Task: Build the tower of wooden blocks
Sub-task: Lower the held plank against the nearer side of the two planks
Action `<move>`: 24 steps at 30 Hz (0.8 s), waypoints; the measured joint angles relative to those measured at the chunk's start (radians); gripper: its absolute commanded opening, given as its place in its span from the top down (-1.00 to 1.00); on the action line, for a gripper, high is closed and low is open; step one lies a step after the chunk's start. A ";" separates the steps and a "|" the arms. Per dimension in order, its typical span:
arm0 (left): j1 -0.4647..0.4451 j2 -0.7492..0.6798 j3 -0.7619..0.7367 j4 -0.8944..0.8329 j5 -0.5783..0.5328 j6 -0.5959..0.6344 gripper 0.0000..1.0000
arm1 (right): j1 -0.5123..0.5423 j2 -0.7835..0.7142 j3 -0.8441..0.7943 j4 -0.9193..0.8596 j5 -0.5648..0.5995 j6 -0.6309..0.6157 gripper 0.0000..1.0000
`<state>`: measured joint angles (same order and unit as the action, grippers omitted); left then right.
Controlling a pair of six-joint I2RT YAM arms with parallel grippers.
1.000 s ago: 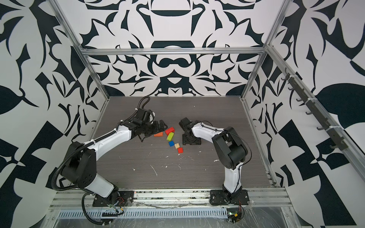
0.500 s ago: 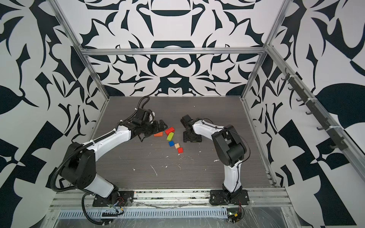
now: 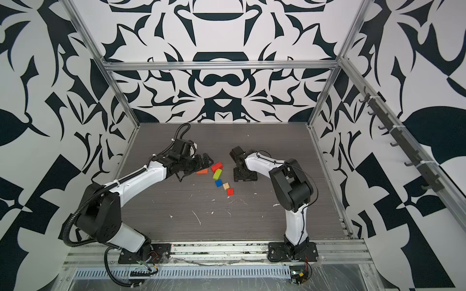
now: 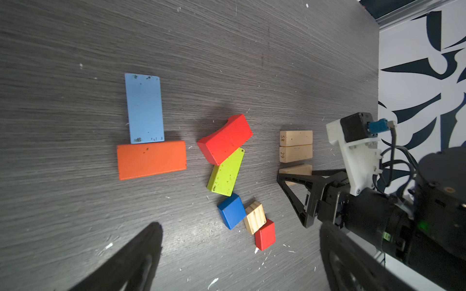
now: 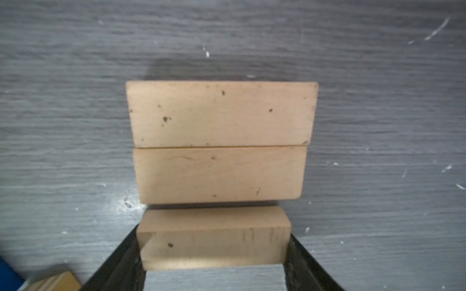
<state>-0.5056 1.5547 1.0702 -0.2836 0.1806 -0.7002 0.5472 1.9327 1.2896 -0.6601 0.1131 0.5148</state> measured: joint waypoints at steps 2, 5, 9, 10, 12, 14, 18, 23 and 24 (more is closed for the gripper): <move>0.000 0.000 0.000 0.000 0.000 0.000 -0.99 | -0.003 0.000 0.001 0.002 0.000 -0.001 -0.40; 0.000 0.000 0.000 0.000 0.000 0.000 -0.99 | -0.005 0.006 0.006 0.002 0.003 -0.002 -0.40; 0.000 0.000 0.000 0.000 0.000 0.000 -0.99 | -0.010 0.010 0.013 0.002 0.003 -0.003 -0.40; 0.000 0.000 0.000 0.000 0.000 0.000 -0.99 | -0.011 0.013 0.016 0.002 0.003 -0.003 -0.40; 0.000 0.000 0.000 0.000 0.000 0.000 -0.99 | -0.012 0.015 0.019 0.003 0.003 -0.003 -0.40; 0.000 0.000 0.000 0.000 0.000 -0.002 -0.99 | -0.013 0.015 0.020 0.003 0.003 -0.003 -0.40; 0.000 0.000 0.000 0.000 0.000 -0.002 -0.99 | -0.013 0.015 0.021 0.003 0.003 -0.003 -0.40; 0.000 0.000 -0.002 0.001 0.000 -0.003 -0.99 | -0.014 0.017 0.023 0.003 0.003 -0.004 -0.43; 0.000 0.000 -0.002 0.001 0.000 -0.003 -0.99 | -0.014 0.017 0.023 0.003 0.003 -0.003 -0.44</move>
<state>-0.5056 1.5547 1.0679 -0.2825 0.1806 -0.7029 0.5335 1.9499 1.3121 -0.6575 0.1158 0.5114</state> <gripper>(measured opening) 0.994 0.715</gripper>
